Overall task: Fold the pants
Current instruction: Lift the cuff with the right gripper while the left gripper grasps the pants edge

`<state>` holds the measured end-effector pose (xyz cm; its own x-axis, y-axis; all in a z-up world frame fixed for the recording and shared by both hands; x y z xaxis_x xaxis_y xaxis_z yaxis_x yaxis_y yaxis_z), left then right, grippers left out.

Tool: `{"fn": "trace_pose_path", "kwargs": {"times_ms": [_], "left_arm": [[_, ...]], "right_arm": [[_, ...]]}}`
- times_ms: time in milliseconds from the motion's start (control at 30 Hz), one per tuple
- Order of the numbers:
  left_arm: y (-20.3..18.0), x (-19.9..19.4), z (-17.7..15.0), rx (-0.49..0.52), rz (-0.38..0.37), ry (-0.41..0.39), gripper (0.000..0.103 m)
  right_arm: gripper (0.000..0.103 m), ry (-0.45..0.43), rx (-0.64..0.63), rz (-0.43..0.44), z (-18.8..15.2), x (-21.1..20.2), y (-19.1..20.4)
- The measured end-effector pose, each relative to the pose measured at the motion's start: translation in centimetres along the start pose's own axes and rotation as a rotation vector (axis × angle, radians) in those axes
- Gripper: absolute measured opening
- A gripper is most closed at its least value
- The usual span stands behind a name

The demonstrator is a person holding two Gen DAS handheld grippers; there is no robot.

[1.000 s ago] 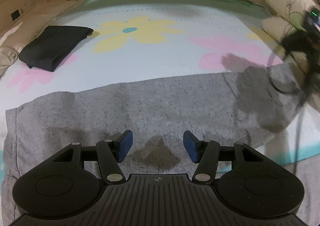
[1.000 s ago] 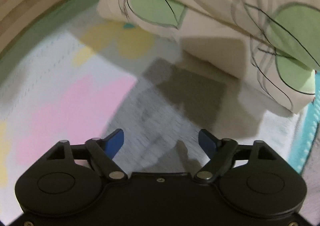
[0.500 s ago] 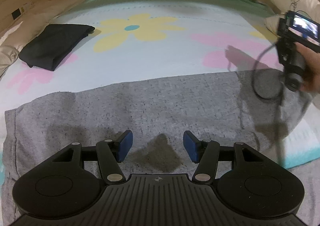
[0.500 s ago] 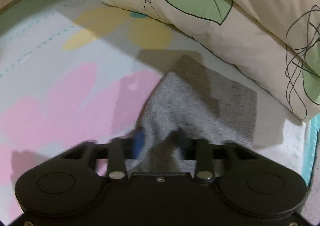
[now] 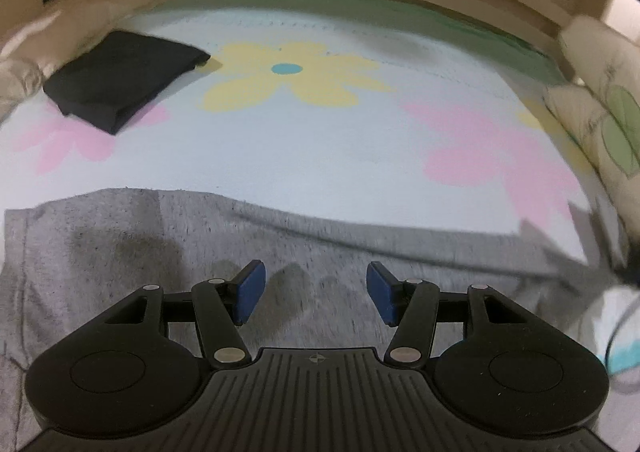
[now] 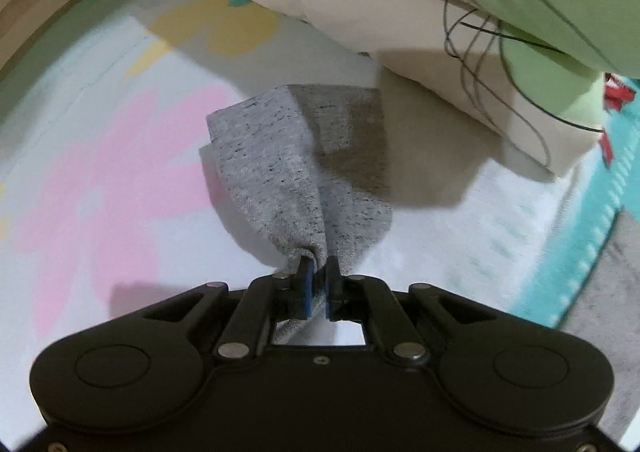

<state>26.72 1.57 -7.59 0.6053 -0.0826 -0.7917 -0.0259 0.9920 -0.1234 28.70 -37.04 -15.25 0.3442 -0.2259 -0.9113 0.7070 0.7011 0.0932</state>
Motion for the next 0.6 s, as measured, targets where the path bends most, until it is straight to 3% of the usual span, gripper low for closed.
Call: {"fn": "trace_pose_path", "kwargs": {"times_ms": [167, 333, 567, 600], "left_arm": [[1.3, 2.9, 2.1, -0.125, -0.051, 0.064, 0.054], [2.2, 5.9, 3.0, -0.252, -0.100, 0.128, 0.054], [2.5, 9.5, 3.1, -0.316, -0.103, 0.200, 0.054], [2.5, 10.0, 3.2, -0.325, -0.110, 0.209, 0.043]], "right_arm": [[0.007, -0.050, -0.056, -0.005, -0.9, -0.4, -0.1], [0.007, -0.037, -0.038, 0.015, -0.3, 0.2, -0.3], [0.007, -0.027, -0.022, 0.038, -1.1, 0.0, -0.9], [0.007, -0.027, -0.022, 0.039, -1.1, 0.1, -0.8]]}}
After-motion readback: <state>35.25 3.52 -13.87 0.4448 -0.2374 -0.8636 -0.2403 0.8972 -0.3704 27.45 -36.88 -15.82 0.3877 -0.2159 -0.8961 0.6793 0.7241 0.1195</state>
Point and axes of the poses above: each gripper's, at about its wrist camera, not at the fingertips, and x roughly the way its jaws point, y to its left, z to its top, the point moved 6 cm from there along x, roughly the way its jaws point, and after that the axes turned 1 degree about -x, right-handed, at the moved point
